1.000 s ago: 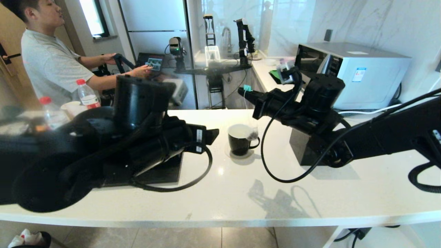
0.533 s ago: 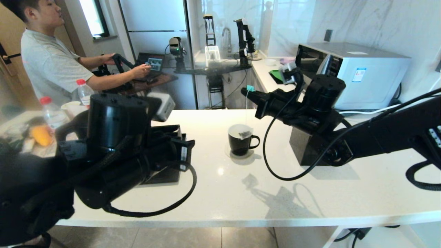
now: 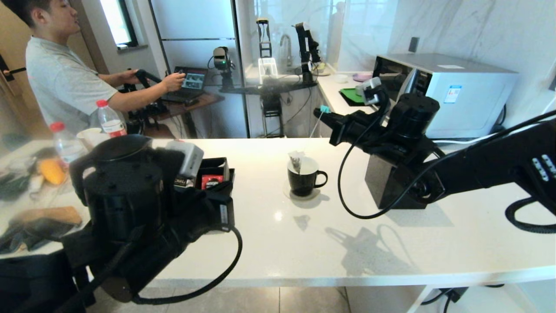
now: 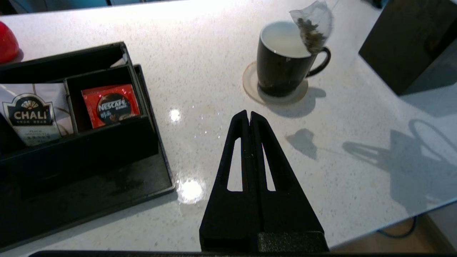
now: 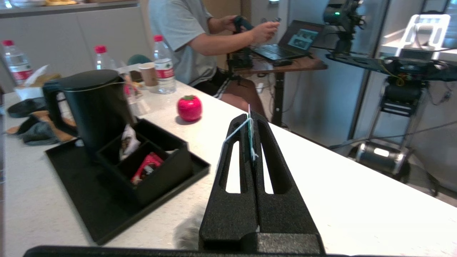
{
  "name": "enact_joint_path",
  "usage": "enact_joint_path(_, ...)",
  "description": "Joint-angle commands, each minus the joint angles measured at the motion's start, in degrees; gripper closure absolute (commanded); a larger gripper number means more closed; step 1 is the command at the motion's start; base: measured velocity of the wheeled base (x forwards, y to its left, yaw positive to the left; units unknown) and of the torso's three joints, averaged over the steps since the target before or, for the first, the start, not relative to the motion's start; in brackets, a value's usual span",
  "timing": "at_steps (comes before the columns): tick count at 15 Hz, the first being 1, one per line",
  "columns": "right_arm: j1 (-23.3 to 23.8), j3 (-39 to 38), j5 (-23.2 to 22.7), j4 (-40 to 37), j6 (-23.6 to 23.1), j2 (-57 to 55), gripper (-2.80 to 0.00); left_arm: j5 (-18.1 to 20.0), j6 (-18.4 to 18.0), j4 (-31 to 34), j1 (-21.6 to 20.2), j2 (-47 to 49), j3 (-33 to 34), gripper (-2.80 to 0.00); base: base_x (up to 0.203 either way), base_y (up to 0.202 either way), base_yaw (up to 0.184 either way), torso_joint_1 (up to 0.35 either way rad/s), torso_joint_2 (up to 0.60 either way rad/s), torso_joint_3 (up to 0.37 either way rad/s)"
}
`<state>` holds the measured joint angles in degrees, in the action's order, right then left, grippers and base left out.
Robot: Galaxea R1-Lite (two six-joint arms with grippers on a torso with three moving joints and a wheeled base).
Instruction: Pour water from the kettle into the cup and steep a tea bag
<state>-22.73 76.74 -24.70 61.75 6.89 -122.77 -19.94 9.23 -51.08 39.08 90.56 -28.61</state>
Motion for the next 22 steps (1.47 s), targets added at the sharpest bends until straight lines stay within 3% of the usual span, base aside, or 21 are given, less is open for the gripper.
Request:
enact_joint_path(1,0.8,1.2,-0.2,0.4,0.1,-1.6,0.0,-0.6,-0.4,-11.7,-1.3,3.8,6.0,0.0,0.0,0.0,0.0,0.0,0.0,0.0)
enact_joint_path(3,1.3,4.1,-0.2,-0.5,0.1,-2.8,0.0,-4.4,-1.9,-15.6,-3.7,4.9,9.7,0.0,0.0,0.0,0.0,0.0,0.0,0.0)
enact_joint_path(5,2.0,7.9,-0.2,-2.3,0.1,-4.1,0.0,-10.7,-2.5,-16.0,-5.2,5.2,11.5,0.0,0.0,0.0,0.0,0.0,0.0,0.0)
enact_joint_path(7,2.4,11.5,-0.2,-4.5,0.1,-5.4,0.0,-14.4,-2.5,-16.0,-5.5,4.3,13.1,0.0,0.0,0.0,0.0,0.0,0.0,0.0)
enact_joint_path(11,2.6,13.1,-0.2,-5.5,0.0,-6.8,0.0,-14.8,-4.5,-15.9,-10.4,-0.6,17.9,0.0,0.0,0.0,0.0,0.0,0.0,0.0)
enact_joint_path(17,2.3,13.0,-0.2,-5.5,-0.1,-8.5,0.0,-14.7,-6.4,-15.7,-23.7,-9.1,27.7,0.0,0.0,0.0,0.0,0.0,0.0,0.0)
enact_joint_path(22,2.3,13.1,-0.3,-5.3,-0.1,-9.2,0.0,-14.7,-7.8,-15.3,-31.2,-12.9,28.6,0.0,0.0,0.0,0.0,0.0,0.0,0.0)
